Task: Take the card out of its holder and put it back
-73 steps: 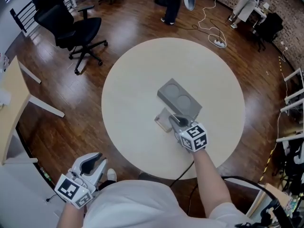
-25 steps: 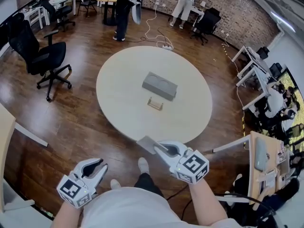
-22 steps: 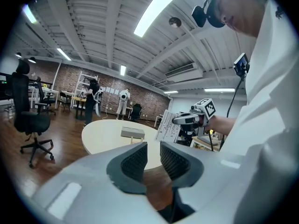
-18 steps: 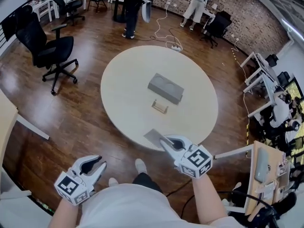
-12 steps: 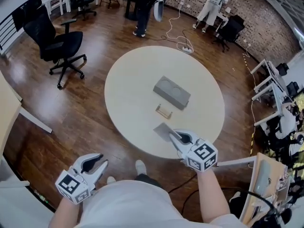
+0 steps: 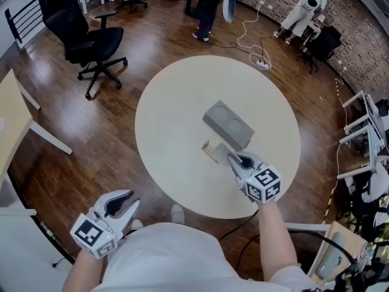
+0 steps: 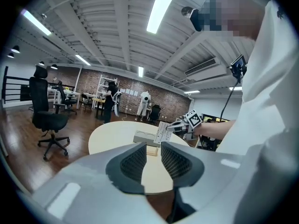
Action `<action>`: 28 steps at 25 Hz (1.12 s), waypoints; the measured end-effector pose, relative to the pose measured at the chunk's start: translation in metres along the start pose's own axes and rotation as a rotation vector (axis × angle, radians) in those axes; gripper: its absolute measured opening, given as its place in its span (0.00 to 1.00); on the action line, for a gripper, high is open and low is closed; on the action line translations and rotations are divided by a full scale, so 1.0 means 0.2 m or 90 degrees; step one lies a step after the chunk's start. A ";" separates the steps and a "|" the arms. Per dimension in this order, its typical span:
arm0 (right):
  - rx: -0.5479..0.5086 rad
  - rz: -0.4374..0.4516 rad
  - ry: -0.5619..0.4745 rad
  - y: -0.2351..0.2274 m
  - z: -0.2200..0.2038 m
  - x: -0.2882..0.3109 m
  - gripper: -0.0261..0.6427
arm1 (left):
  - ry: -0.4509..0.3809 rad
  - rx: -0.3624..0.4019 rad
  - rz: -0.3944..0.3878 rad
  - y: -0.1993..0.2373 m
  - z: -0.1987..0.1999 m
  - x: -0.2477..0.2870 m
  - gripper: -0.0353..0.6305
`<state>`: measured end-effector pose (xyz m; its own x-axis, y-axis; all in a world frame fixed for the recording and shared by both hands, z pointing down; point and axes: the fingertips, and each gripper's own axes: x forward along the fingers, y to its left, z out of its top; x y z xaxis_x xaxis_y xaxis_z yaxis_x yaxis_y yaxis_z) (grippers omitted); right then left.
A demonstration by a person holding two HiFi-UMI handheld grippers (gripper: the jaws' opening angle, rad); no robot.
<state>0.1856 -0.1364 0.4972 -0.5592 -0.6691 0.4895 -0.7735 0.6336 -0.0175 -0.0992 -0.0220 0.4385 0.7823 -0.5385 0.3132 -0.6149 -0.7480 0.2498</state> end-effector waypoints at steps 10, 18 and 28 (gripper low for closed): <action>0.004 0.056 0.030 -0.25 -0.13 0.29 0.07 | 0.021 -0.023 0.075 -0.01 0.03 0.15 0.21; 0.020 0.061 0.050 -0.31 -0.18 0.41 0.07 | 0.035 -0.038 0.097 0.04 0.02 0.19 0.21; 0.012 0.085 0.050 -0.31 -0.17 0.45 0.07 | 0.041 -0.038 0.096 0.04 0.05 0.26 0.21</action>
<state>0.1928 -0.2224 0.5711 -0.6336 -0.5464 0.5478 -0.6995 0.7070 -0.1039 -0.0628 -0.0607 0.4472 0.6739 -0.6157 0.4084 -0.7311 -0.6354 0.2486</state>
